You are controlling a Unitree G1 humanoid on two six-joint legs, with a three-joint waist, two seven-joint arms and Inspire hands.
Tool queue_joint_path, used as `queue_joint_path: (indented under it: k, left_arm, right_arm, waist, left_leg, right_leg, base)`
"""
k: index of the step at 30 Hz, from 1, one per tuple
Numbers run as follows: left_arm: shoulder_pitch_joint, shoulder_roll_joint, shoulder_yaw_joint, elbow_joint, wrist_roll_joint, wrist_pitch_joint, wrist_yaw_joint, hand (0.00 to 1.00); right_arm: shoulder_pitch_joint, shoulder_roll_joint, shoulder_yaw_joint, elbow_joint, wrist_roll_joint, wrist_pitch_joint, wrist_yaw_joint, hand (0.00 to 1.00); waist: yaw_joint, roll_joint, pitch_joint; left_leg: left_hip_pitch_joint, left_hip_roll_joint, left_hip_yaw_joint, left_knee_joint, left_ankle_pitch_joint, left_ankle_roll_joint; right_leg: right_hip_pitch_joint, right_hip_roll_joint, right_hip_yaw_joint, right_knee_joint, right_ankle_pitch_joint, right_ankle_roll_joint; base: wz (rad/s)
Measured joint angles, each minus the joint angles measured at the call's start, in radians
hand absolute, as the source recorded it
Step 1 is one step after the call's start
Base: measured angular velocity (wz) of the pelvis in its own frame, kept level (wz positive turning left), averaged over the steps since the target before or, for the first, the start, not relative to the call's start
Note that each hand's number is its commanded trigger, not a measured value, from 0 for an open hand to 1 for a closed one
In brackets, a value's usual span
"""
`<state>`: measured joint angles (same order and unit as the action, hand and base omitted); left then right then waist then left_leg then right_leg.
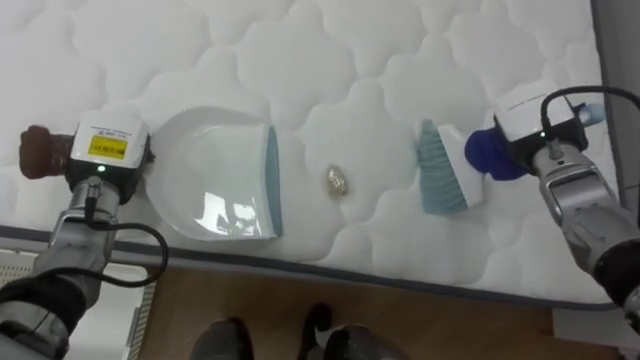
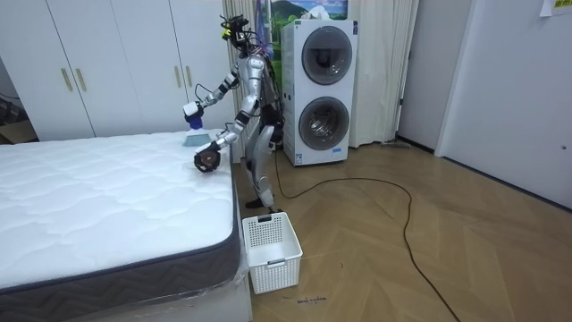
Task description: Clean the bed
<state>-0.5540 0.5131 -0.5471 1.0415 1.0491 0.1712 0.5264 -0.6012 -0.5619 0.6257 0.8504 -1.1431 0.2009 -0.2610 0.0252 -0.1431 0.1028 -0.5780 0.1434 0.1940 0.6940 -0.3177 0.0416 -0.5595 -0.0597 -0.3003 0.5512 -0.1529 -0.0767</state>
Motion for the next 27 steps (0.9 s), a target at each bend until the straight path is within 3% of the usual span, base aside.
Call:
queue_joint_path:
  k: [5, 11, 18, 22, 27]
  left_arm:
    - [0.001, -0.008, -0.004, -0.002, 0.002, 0.002, -0.019, 1.00]
    - [0.001, -0.031, -0.010, -0.007, 0.002, 0.001, -0.022, 1.00]
    - [0.000, -0.032, -0.008, -0.007, 0.001, 0.002, -0.032, 1.00]
    - [0.001, -0.030, -0.008, -0.004, 0.001, 0.001, -0.039, 1.00]
    - [0.001, -0.030, -0.005, -0.003, 0.001, -0.001, -0.050, 1.00]
  right_arm:
    - [0.017, 0.050, 0.000, -0.094, 0.070, -0.011, -0.005, 1.00]
    - [0.057, 0.114, 0.027, -0.133, 0.156, -0.073, 0.038, 1.00]
    - [0.061, 0.122, 0.031, -0.200, 0.296, -0.081, 0.113, 1.00]
    - [0.077, 0.129, 0.031, -0.235, 0.438, -0.082, 0.177, 1.00]
    - [0.081, 0.139, 0.031, -0.243, 0.514, -0.113, 0.234, 1.00]
  waist:
    - [0.001, 0.005, -0.0021]
    - [0.018, 0.014, -0.0028]
    - [0.011, 0.022, -0.0058]
    - [0.009, 0.035, -0.0123]
    - [0.011, 0.036, -0.0128]
  left_leg:
    - [0.013, -0.001, -0.001, -0.004, 0.003, -0.004]
    - [0.006, -0.006, -0.003, -0.003, 0.003, -0.003]
    - [-0.004, -0.002, -0.002, 0.001, 0.003, -0.003]
    - [-0.004, -0.001, 0.001, 0.002, 0.004, -0.003]
    - [-0.006, 0.000, 0.011, 0.011, 0.004, -0.004]
  right_leg:
    - [0.010, -0.003, -0.001, -0.001, -0.002, -0.003]
    - [0.001, -0.011, -0.001, 0.008, -0.008, 0.000]
    - [-0.014, -0.011, 0.000, 0.021, -0.008, -0.001]
    - [-0.017, -0.012, 0.002, 0.027, -0.009, -0.004]
    - [-0.028, -0.015, 0.012, 0.044, -0.012, -0.009]
  base:
    - [0.00]
    - [0.01]
    - [0.00]
    - [-0.02]
    - [-0.05]
